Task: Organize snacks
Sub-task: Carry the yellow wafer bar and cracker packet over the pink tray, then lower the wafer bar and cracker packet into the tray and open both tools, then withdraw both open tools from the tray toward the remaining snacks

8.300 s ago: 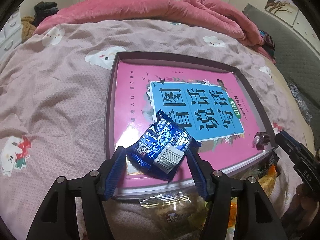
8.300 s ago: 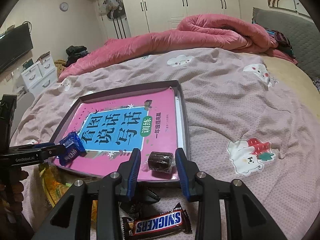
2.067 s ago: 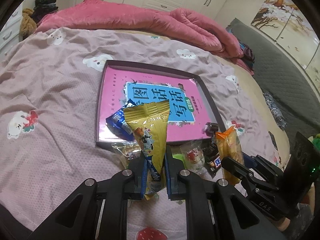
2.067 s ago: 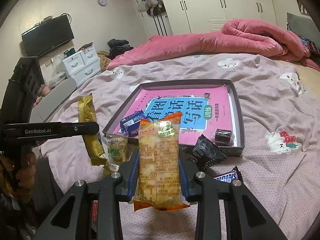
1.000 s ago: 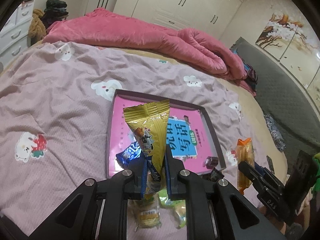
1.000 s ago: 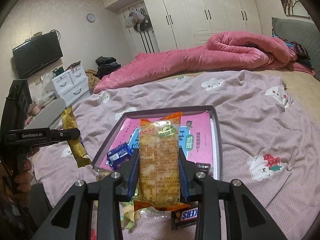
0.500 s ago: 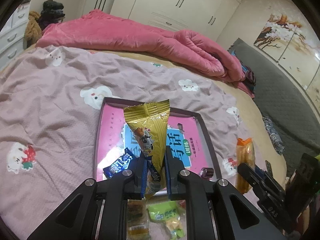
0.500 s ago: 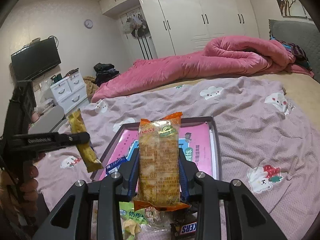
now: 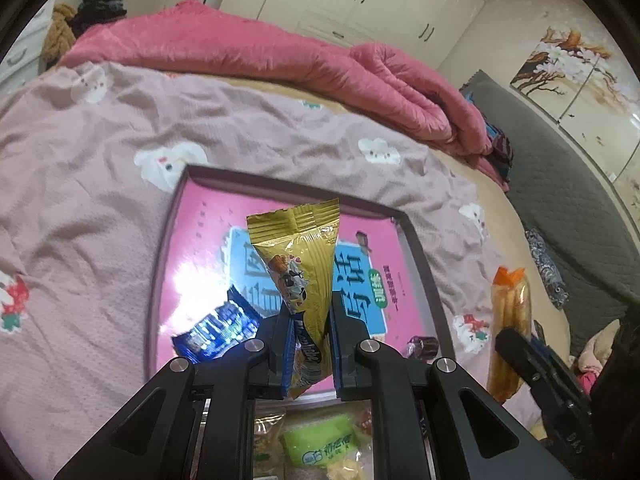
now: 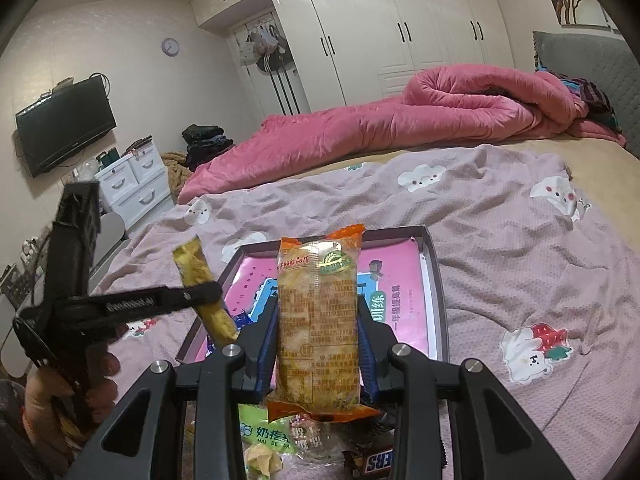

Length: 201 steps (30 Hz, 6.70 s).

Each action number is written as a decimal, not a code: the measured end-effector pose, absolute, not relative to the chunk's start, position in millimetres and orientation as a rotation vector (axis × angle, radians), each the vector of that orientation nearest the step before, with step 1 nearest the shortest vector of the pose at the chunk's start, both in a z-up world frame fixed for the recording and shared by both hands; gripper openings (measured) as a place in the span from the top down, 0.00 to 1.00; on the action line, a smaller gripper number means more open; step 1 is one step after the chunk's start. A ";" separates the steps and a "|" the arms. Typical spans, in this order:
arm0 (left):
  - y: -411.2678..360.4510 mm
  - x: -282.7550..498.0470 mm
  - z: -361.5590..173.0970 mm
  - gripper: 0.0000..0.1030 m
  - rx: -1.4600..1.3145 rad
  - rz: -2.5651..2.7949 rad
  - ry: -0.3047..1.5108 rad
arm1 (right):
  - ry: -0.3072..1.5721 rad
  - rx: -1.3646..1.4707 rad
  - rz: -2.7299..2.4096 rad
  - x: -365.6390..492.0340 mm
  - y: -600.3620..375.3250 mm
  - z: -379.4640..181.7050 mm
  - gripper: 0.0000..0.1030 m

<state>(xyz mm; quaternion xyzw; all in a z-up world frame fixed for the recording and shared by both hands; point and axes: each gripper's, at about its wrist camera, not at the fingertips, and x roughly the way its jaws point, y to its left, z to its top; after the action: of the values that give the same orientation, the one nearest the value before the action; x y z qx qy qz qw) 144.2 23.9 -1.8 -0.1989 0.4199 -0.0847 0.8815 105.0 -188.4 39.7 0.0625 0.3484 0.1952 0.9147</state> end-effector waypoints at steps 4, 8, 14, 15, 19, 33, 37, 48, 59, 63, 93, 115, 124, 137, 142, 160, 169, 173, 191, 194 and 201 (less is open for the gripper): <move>19.5 148.3 -14.2 0.86 -0.414 -0.187 0.896 | 0.722 0.133 0.395 108.3 -186.5 37.4 0.66; 17.6 152.1 -21.9 0.86 -0.414 -0.189 0.911 | 0.728 0.140 0.388 114.4 -183.9 34.0 0.66; 15.2 156.6 -31.5 0.86 -0.404 -0.194 0.929 | 0.757 0.149 0.381 125.6 -175.2 24.1 0.66; 15.4 157.4 -32.8 0.86 -0.404 -0.195 0.932 | 0.761 0.148 0.381 127.1 -172.9 22.1 0.66; 14.8 159.4 -38.6 0.86 -0.401 -0.195 0.945 | 0.779 0.140 0.380 133.7 -166.3 14.2 0.66; 12.8 159.9 -49.9 0.86 -0.383 -0.206 0.973 | 0.873 0.111 0.384 156.1 -144.4 -19.8 0.66; 13.1 159.2 -51.6 0.86 -0.379 -0.209 0.976 | 0.884 0.102 0.391 159.1 -140.5 -28.2 0.66; 15.1 158.9 -52.2 0.86 -0.383 -0.210 0.981 | 0.949 0.082 0.389 165.7 -135.7 -50.4 0.66; 15.2 159.0 -52.9 0.86 -0.383 -0.209 0.982 | 0.977 0.056 0.373 164.6 -133.1 -60.6 0.66; 15.2 159.1 -53.1 0.86 -0.385 -0.209 0.984 | 0.976 0.035 0.366 163.3 -132.0 -61.2 0.66; 4.3 161.0 -58.4 0.82 -0.391 -0.236 1.021 | 0.956 0.034 0.291 156.8 -151.7 -49.5 0.63; 2.9 158.4 -60.2 0.60 -0.434 -0.274 1.036 | 0.938 0.038 0.281 142.9 -163.3 -37.9 0.61; 2.3 155.6 -51.8 0.52 -0.423 -0.278 1.018 | 0.922 0.037 0.298 139.6 -160.8 -31.6 0.58; 9.7 145.4 -33.3 0.37 -0.407 -0.270 0.979 | 0.877 0.029 0.315 128.4 -167.4 -19.2 0.49; 11.9 142.2 -27.2 0.33 -0.394 -0.262 0.971 | 0.858 0.038 0.313 125.0 -173.0 -13.4 0.45; 32.2 127.0 0.0 0.27 -0.358 -0.230 0.921 | 0.810 0.031 0.275 111.4 -190.8 4.9 0.39; 44.3 119.7 9.5 0.27 -0.359 -0.204 0.897 | 0.793 0.015 0.256 106.8 -193.1 9.4 0.36; 47.1 116.8 12.4 0.27 -0.358 -0.196 0.893 | 0.783 0.011 0.249 104.4 -194.4 12.5 0.36; 48.7 99.5 16.5 0.25 -0.307 -0.153 0.886 | 0.805 0.015 0.240 83.9 -199.7 11.4 0.28; 48.5 96.8 16.0 0.24 -0.300 -0.150 0.889 | 0.815 0.018 0.239 81.5 -201.1 9.1 0.27; 47.5 89.8 12.4 0.24 -0.279 -0.145 0.903 | 0.840 0.024 0.240 75.3 -202.0 3.0 0.27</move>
<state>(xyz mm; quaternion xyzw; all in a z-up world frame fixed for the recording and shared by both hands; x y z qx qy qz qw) 89.8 47.5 12.4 -0.1341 0.4346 -0.0698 0.8878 75.3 -202.0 3.0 0.0116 0.4066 0.1160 0.9061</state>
